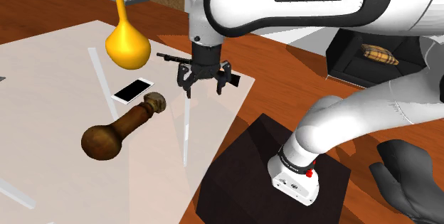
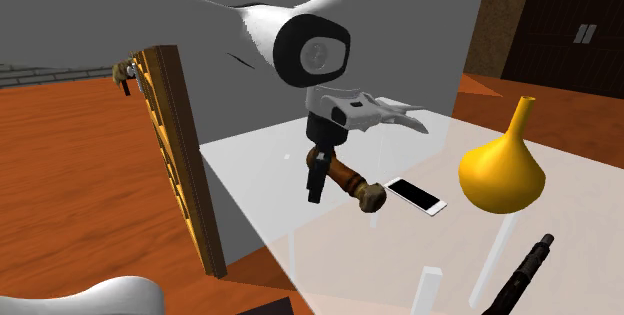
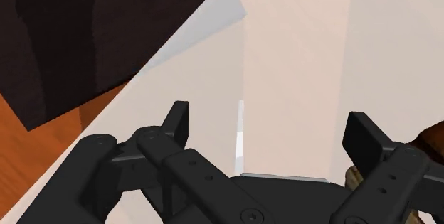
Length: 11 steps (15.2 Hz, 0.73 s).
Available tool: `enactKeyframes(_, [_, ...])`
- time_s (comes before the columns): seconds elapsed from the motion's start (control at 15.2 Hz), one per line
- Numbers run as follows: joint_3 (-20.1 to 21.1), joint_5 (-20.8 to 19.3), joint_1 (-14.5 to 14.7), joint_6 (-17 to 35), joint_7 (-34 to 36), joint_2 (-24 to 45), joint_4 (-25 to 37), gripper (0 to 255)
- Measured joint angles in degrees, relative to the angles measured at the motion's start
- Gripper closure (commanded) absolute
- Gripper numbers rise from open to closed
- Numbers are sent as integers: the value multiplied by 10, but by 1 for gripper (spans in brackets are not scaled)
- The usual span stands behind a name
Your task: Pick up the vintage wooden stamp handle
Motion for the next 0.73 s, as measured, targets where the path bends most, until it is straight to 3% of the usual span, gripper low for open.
enactKeyframes(0.4, [92,1,-33,64,173,116,68,0])
enactKeyframes(0.73, [159,-60,-60,112,336,253,155,0])
